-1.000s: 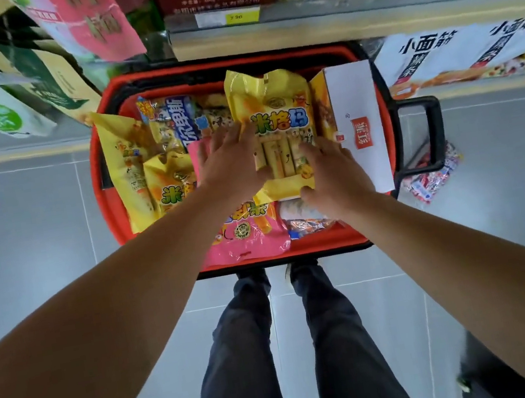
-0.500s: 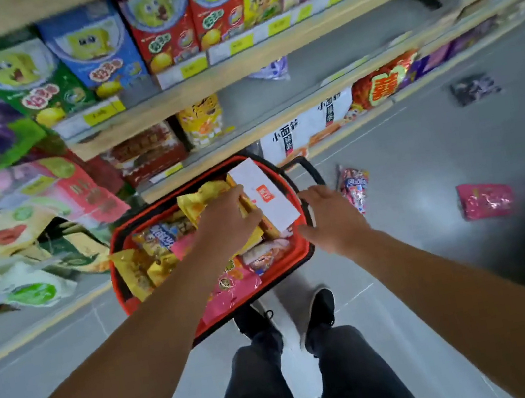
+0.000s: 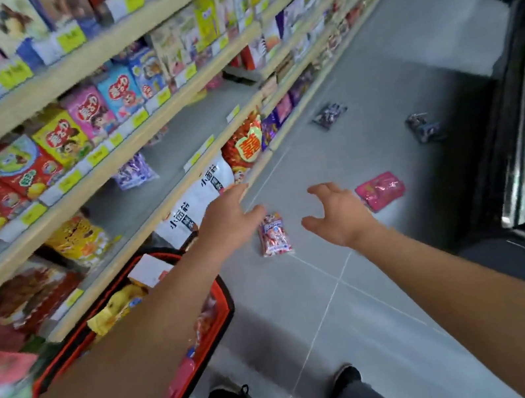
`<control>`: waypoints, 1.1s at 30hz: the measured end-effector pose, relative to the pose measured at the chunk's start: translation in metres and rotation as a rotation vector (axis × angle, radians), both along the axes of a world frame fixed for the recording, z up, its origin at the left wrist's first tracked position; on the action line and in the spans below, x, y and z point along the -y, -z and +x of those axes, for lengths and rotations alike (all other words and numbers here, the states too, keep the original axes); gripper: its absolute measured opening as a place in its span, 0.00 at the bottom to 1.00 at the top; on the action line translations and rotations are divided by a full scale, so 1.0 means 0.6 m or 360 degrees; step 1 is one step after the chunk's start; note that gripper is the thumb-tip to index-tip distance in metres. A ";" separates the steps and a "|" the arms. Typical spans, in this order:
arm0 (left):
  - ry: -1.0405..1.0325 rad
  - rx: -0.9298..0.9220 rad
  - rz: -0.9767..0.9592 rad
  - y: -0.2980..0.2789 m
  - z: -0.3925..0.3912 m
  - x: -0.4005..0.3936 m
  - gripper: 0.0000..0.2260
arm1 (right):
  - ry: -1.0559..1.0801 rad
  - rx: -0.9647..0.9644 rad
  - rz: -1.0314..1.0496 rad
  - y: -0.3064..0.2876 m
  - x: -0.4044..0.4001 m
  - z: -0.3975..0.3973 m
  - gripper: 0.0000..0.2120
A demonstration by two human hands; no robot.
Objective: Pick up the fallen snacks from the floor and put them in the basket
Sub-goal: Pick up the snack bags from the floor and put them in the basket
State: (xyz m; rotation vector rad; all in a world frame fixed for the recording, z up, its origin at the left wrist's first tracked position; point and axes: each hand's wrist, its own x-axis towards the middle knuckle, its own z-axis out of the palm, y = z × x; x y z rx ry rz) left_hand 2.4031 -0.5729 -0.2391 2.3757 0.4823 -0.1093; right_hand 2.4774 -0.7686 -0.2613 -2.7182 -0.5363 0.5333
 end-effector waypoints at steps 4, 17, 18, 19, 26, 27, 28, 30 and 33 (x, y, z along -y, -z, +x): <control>0.0086 0.0104 0.0036 -0.046 0.087 0.120 0.28 | 0.0065 0.0093 0.0044 -0.037 0.133 0.067 0.33; 0.0383 0.0166 0.0270 -0.124 0.361 0.352 0.29 | 0.0427 0.0289 0.0108 -0.130 0.392 0.282 0.33; 0.0392 0.0183 0.0254 -0.124 0.383 0.362 0.29 | 0.0445 0.0290 0.0104 -0.132 0.401 0.300 0.33; 0.0407 0.0193 0.0233 -0.124 0.404 0.370 0.29 | 0.0467 0.0291 0.0096 -0.134 0.408 0.318 0.33; 0.0550 0.0239 0.0173 -0.119 0.601 0.389 0.28 | 0.0582 0.0292 0.0032 -0.127 0.430 0.477 0.33; 0.0560 0.0233 0.0155 -0.118 0.632 0.386 0.29 | 0.0601 0.0282 0.0030 -0.125 0.429 0.502 0.33; 0.0574 0.0229 0.0137 -0.116 0.662 0.384 0.29 | 0.0623 0.0271 0.0026 -0.123 0.429 0.524 0.33; 0.0603 0.0211 0.0141 -0.115 0.727 0.378 0.30 | 0.0689 0.0234 0.0013 -0.118 0.426 0.577 0.33; 0.0666 0.0197 0.0204 -0.113 0.801 0.376 0.29 | 0.0764 0.0201 0.0010 -0.112 0.426 0.633 0.34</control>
